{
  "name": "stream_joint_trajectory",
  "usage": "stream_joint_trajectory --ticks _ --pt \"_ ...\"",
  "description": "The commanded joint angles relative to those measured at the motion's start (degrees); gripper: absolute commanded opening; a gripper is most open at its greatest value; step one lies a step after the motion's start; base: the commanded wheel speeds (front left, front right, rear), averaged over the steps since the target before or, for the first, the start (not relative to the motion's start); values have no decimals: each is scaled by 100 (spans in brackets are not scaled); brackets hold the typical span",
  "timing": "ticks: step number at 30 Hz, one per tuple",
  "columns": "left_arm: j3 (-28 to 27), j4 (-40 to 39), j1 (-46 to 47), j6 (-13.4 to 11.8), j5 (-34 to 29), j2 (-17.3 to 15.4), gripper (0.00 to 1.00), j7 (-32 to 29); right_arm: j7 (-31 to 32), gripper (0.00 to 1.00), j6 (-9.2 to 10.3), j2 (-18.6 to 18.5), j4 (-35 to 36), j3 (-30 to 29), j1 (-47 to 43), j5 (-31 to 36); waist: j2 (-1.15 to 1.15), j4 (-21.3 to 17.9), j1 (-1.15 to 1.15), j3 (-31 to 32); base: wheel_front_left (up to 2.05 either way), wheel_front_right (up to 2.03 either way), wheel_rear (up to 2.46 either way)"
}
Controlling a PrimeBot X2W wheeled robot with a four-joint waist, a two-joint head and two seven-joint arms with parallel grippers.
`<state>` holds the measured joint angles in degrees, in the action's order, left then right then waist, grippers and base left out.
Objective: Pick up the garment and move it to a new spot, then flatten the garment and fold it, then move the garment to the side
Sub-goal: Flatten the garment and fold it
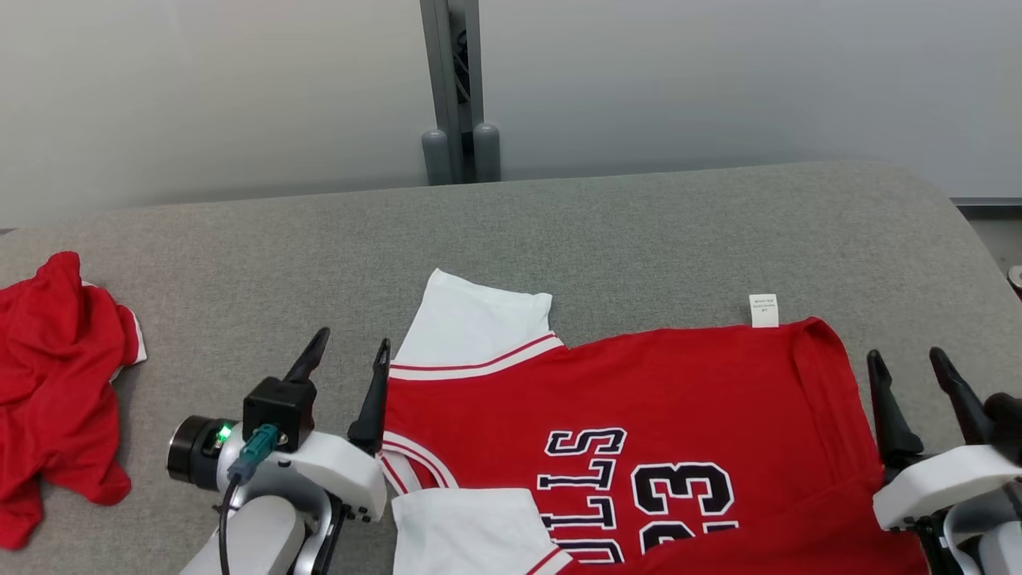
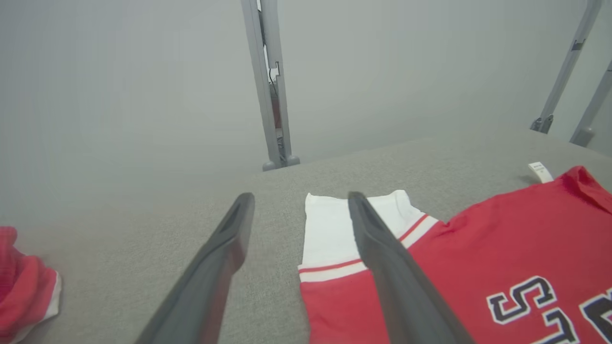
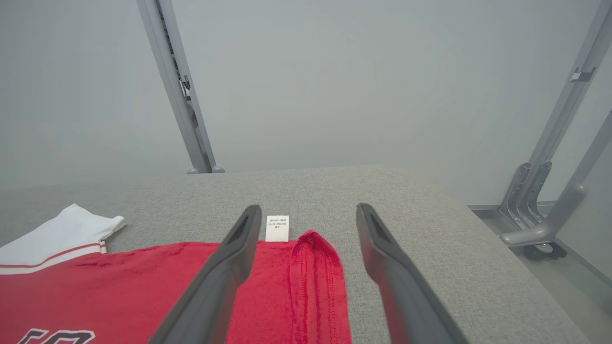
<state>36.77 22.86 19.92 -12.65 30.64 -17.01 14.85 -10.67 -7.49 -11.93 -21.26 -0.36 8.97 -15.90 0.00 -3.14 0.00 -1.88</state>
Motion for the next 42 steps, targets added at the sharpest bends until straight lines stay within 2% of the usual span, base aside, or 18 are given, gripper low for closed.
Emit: stream_joint_trajectory --ticks 1,5,10,12,13,14,19,21,26,34,42 --pt "-192 -105 -59 -55 -176 101 100 31 -103 100 -1 -22 -118 59 84 104 0 23 0 -33 0 0 0" --pt "-808 -346 -383 -61 -690 429 100 23 -287 100 -1 86 -583 258 307 152 0 65 0 -125 0 0 0" --pt "-1285 -534 -691 114 -1156 752 100 24 -388 100 -1 180 -1043 289 536 112 0 156 0 -244 0 0 0" --pt "-1422 -503 -780 279 -1333 873 100 24 -416 100 -1 232 -1265 273 683 22 0 217 0 -311 0 0 0" --pt "-1475 -474 -783 361 -1413 924 100 24 -425 47 -1 250 -1368 287 764 -21 0 251 0 -346 0 0 0" --pt "-1528 -473 -780 433 -1489 971 100 25 -422 0 -1 254 -1471 326 839 -65 0 286 0 -381 0 0 0" --pt "-1764 -405 -711 722 -1780 1153 100 25 -436 0 -1 212 -2070 529 1251 -261 0 455 0 -573 0 0 0" --pt "-1883 -377 -651 847 -1915 1211 100 25 -367 0 -1 221 -2554 583 1566 -338 0 544 0 -677 0 0 0" --pt "-1999 -327 -620 1008 -2064 1317 100 25 -293 0 -1 190 -3305 654 1989 -405 0 659 0 -800 0 0 0" --pt "-2163 -267 -549 1185 -2160 1371 100 26 -316 0 -1 118 -4177 585 2424 -488 0 703 0 -897 0 0 0" --pt "-2265 -242 -511 1243 -2222 1396 100 26 -421 0 -1 -7 -4582 422 2614 -507 0 631 0 -944 0 0 0"
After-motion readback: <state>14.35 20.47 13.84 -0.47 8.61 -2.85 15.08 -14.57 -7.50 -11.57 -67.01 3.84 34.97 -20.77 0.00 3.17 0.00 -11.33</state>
